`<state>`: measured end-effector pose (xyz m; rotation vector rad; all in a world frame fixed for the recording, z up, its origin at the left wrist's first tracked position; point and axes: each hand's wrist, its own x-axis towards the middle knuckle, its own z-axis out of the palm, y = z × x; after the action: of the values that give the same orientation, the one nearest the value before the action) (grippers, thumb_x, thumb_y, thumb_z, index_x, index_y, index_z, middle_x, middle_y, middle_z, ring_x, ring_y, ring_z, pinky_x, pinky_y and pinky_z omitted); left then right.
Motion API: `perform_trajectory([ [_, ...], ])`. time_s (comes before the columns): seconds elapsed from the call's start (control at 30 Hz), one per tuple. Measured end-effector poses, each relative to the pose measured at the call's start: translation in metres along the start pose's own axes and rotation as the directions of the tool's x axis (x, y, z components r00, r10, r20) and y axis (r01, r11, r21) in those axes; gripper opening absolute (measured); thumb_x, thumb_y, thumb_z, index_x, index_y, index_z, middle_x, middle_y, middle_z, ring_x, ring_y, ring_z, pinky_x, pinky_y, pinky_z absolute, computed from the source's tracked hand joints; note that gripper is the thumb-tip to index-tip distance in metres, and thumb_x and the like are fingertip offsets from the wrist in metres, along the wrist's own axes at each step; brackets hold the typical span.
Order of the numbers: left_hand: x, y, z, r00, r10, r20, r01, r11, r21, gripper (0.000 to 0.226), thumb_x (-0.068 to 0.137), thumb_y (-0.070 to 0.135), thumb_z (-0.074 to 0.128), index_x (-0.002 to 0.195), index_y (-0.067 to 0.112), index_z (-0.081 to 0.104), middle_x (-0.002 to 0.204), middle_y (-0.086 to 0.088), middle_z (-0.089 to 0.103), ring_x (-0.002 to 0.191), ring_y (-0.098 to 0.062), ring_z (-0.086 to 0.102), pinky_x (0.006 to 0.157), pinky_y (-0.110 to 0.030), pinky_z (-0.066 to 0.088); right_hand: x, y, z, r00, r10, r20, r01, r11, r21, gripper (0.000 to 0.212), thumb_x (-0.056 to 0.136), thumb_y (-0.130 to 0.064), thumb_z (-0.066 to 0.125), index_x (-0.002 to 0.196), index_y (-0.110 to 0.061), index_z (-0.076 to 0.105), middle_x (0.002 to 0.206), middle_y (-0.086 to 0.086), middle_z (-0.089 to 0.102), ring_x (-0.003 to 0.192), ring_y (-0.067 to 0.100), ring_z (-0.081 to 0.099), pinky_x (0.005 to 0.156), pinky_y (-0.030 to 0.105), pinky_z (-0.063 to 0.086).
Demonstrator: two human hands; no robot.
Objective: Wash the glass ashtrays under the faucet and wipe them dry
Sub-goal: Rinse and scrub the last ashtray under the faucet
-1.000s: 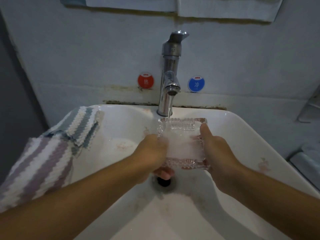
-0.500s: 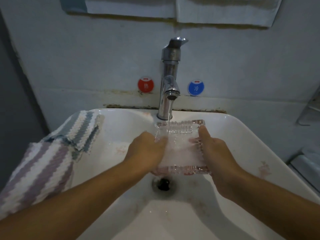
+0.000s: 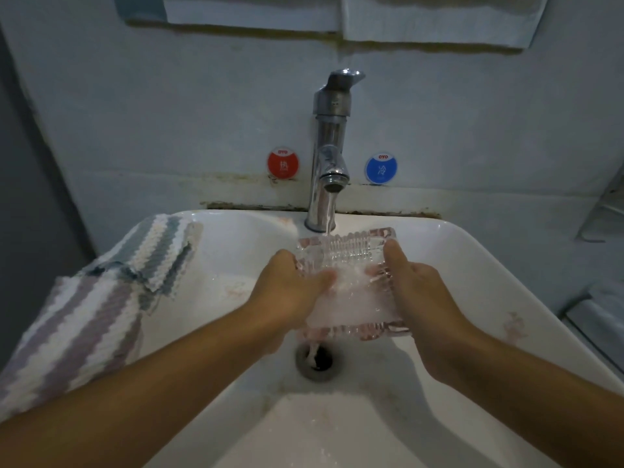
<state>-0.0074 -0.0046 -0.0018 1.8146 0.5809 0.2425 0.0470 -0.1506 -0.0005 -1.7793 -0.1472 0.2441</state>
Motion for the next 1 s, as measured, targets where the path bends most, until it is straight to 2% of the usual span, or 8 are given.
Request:
perform_trajectory([
  [0.13, 0.007, -0.007, -0.002, 0.996, 0.059, -0.066, -0.051, 0.992, 0.112, 0.034, 0.100, 0.042, 0.054, 0.116, 0.015, 0.066, 0.099, -0.003, 0.070, 0.083, -0.017, 0.066, 0.066, -0.030, 0.053, -0.003, 0.004, 0.005, 0.998, -0.052, 0.045, 0.054, 0.997, -0.046, 0.052, 0.103, -0.055, 0.033, 0.099, -0.018, 0.069, 0.090, 0.003, 0.070, 0.079, 0.014, 0.064, 0.060, 0.023, 0.047],
  [0.2, 0.007, -0.010, 0.002, 0.995, 0.083, -0.054, -0.076, 0.990, 0.115, 0.030, 0.104, 0.036, 0.047, 0.116, 0.015, 0.066, 0.099, -0.002, 0.069, 0.081, -0.013, 0.062, 0.064, -0.026, 0.048, -0.003, 0.004, 0.005, 0.998, -0.040, 0.044, 0.042, 0.999, -0.034, 0.053, 0.103, -0.056, 0.034, 0.098, -0.016, 0.069, 0.090, 0.005, 0.070, 0.079, 0.017, 0.064, 0.064, 0.027, 0.049],
  [0.3, 0.007, -0.011, 0.005, 0.999, -0.006, 0.041, 0.010, 0.997, -0.078, 0.018, 0.103, 0.021, 0.052, 0.107, 0.017, 0.069, 0.098, -0.003, 0.074, 0.080, -0.015, 0.067, 0.060, -0.020, 0.053, -0.004, 0.002, 0.004, 1.000, -0.010, 0.028, 0.010, 1.000, -0.004, 0.053, 0.103, -0.055, 0.034, 0.098, -0.015, 0.069, 0.089, 0.005, 0.070, 0.077, 0.018, 0.063, 0.063, 0.028, 0.048],
  [0.4, 0.007, -0.010, 0.004, 0.982, -0.088, 0.168, 0.131, 0.956, -0.262, 0.029, 0.088, 0.018, 0.074, 0.115, 0.024, 0.067, 0.107, -0.003, 0.075, 0.094, -0.025, 0.073, 0.083, -0.046, 0.061, -0.003, 0.001, 0.003, 1.000, -0.002, 0.002, 0.002, 1.000, 0.031, 0.052, 0.103, -0.055, 0.034, 0.100, -0.017, 0.069, 0.089, 0.003, 0.071, 0.077, 0.017, 0.066, 0.061, 0.026, 0.049],
  [0.47, 0.001, -0.007, 0.003, 0.955, -0.136, 0.264, 0.213, 0.934, -0.288, 0.026, 0.090, 0.026, 0.072, 0.115, 0.021, 0.067, 0.107, -0.007, 0.075, 0.092, -0.028, 0.075, 0.078, -0.050, 0.062, -0.003, 0.001, 0.002, 1.000, 0.000, -0.022, 0.001, 0.997, 0.073, 0.051, 0.103, -0.055, 0.034, 0.100, -0.017, 0.069, 0.089, 0.003, 0.073, 0.071, 0.013, 0.069, 0.053, 0.020, 0.050],
  [0.6, -0.010, -0.002, 0.007, 0.921, -0.167, 0.351, 0.269, 0.926, -0.265, 0.023, 0.100, 0.025, 0.060, 0.112, 0.006, 0.066, 0.093, -0.018, 0.077, 0.071, -0.028, 0.074, 0.052, -0.030, 0.060, -0.001, -0.002, -0.001, 0.999, -0.005, -0.032, 0.007, 0.998, 0.062, 0.051, 0.104, -0.054, 0.032, 0.104, -0.018, 0.068, 0.094, 0.002, 0.071, 0.075, 0.011, 0.066, 0.042, 0.011, 0.043],
  [0.83, -0.007, 0.010, -0.005, 0.977, -0.095, 0.190, 0.112, 0.990, -0.084, 0.011, 0.099, 0.004, 0.052, 0.106, 0.004, 0.060, 0.081, -0.019, 0.075, 0.058, -0.024, 0.072, 0.047, -0.026, 0.055, 0.003, -0.004, -0.002, 0.989, 0.075, 0.125, -0.094, 0.983, 0.160, 0.048, 0.105, -0.050, 0.037, 0.105, -0.016, 0.071, 0.093, 0.005, 0.078, 0.089, 0.025, 0.075, 0.084, 0.038, 0.059],
  [1.0, -0.010, 0.018, -0.015, 0.990, -0.116, 0.082, 0.122, 0.991, -0.063, 0.023, 0.096, 0.024, 0.065, 0.097, 0.002, 0.059, 0.083, -0.019, 0.070, 0.046, -0.023, 0.068, 0.040, -0.024, 0.052, -0.003, -0.005, 0.010, 0.964, 0.119, 0.239, -0.164, 0.970, 0.177, 0.024, 0.101, -0.023, 0.057, 0.112, -0.005, 0.069, 0.099, 0.015, 0.077, 0.089, 0.033, 0.076, 0.076, 0.044, 0.063],
])
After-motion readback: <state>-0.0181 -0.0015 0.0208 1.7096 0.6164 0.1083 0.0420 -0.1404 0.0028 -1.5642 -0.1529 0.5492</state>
